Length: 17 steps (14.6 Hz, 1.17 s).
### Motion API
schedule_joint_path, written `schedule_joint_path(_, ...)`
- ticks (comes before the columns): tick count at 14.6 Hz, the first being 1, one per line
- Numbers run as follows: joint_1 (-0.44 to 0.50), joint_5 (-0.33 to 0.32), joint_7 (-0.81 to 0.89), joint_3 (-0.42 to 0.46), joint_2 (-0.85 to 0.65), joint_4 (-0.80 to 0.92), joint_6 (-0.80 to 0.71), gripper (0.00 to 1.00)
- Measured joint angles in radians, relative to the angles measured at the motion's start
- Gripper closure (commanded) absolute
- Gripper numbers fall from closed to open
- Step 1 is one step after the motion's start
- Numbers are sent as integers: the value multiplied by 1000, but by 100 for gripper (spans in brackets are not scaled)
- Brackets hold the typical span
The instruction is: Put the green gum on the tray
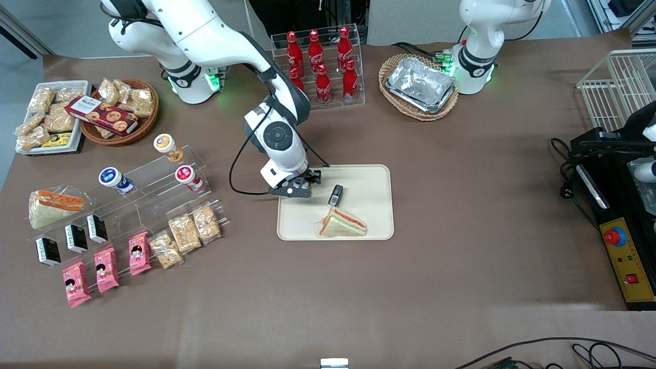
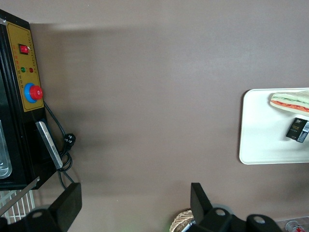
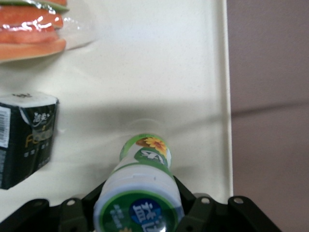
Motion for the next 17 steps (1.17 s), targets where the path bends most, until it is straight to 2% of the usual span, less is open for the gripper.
schedule_joint_path(1,3,1,1,0,4,0,3,36)
schedule_joint_path(2,4,1,1,0,6,0,5,14)
schedule_joint_path(3,4,1,1,0,8,0,9,2)
schedule_joint_path(11,-3,1,1,-14,-15,26,-10,0)
schedule_joint_path(13,-34,1,-49,-24,-73,52,-123,0)
schedule_joint_path(17,-162,1,-204,-30,-224,121,-380,0)
